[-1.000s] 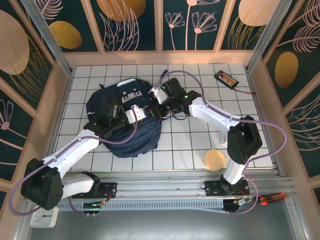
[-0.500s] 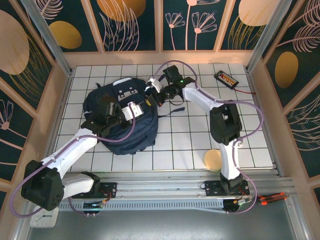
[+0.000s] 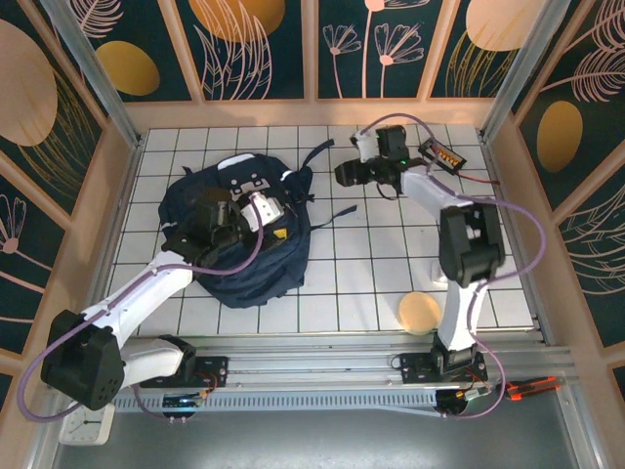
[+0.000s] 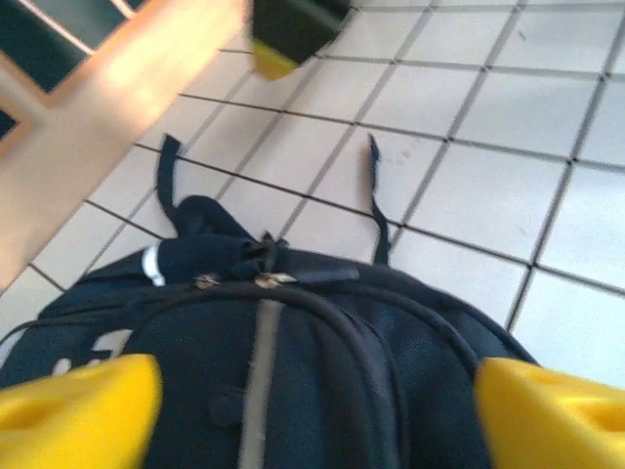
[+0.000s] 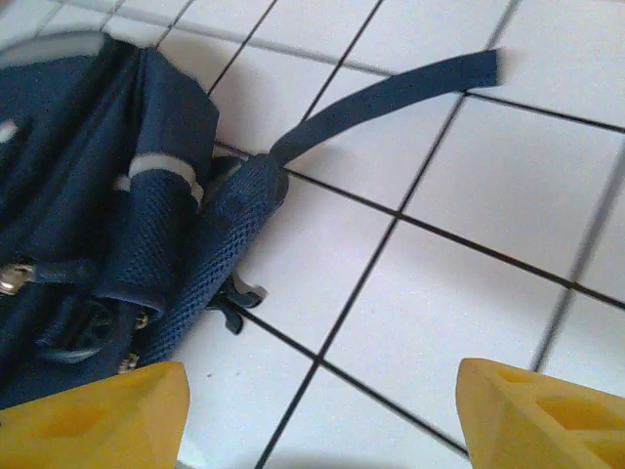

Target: Pack books, pencil case, and school supplies into a backpack

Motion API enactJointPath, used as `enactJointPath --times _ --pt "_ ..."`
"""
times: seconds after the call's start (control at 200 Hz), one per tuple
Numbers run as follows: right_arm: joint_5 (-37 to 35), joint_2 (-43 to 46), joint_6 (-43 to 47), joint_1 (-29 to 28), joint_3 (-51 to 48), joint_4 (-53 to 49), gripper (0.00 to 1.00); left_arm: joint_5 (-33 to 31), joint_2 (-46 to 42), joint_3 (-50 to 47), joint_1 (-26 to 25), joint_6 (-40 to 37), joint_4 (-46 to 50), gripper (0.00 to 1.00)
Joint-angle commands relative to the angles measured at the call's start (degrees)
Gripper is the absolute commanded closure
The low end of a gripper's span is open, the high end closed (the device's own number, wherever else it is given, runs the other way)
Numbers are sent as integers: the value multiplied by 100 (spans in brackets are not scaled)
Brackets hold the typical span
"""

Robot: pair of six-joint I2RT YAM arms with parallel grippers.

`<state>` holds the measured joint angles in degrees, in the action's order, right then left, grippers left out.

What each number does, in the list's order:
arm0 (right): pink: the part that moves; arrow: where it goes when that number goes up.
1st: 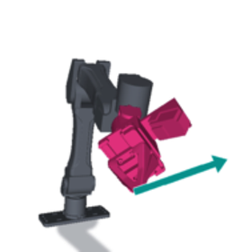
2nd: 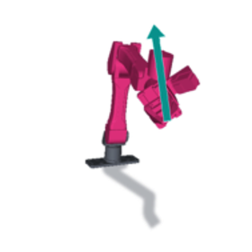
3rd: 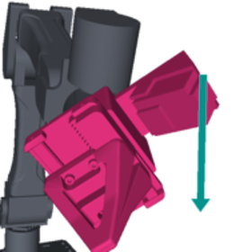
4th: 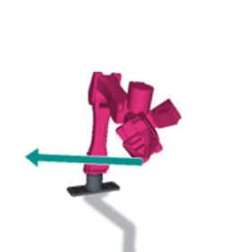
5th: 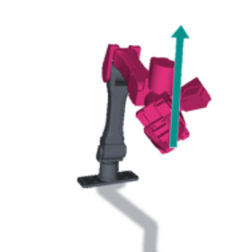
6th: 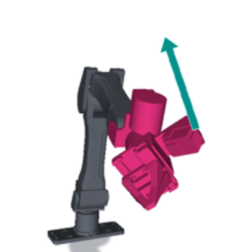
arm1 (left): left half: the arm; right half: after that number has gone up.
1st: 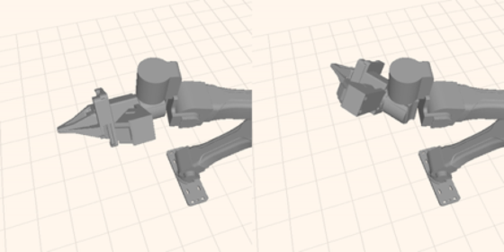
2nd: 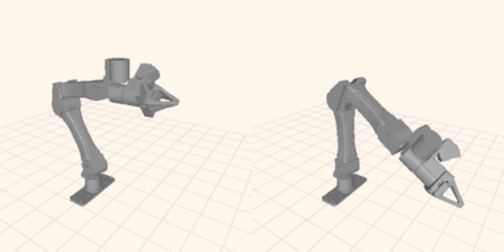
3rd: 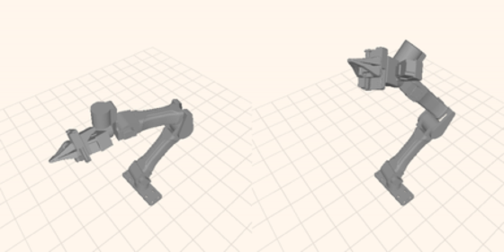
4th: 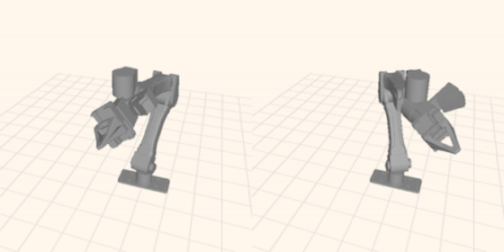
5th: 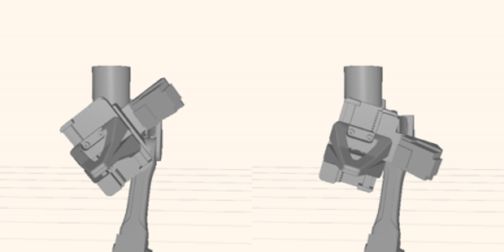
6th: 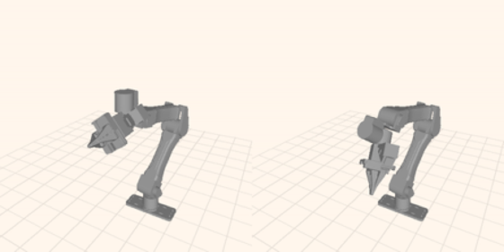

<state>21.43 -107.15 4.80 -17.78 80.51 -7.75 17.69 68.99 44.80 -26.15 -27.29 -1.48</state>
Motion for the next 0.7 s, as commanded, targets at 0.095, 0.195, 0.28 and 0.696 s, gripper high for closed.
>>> enactJointPath --times 0.095,0.195,0.28,0.696 --pt "-1265 2147 -1237 568 -1866 1311 28 -1772 -279 223 120 2874 -1179 1" --pt "-1397 2793 -1179 1121 -2773 1607 28 -3129 -571 -50 346 3965 -1087 1" --pt "-1455 3242 -617 1305 -3752 2664 25 -3497 -852 -528 913 4570 -1157 1" --pt "-1510 2237 -243 1848 -5737 6148 23 -3828 -1048 -2669 2824 4068 -3668 1"
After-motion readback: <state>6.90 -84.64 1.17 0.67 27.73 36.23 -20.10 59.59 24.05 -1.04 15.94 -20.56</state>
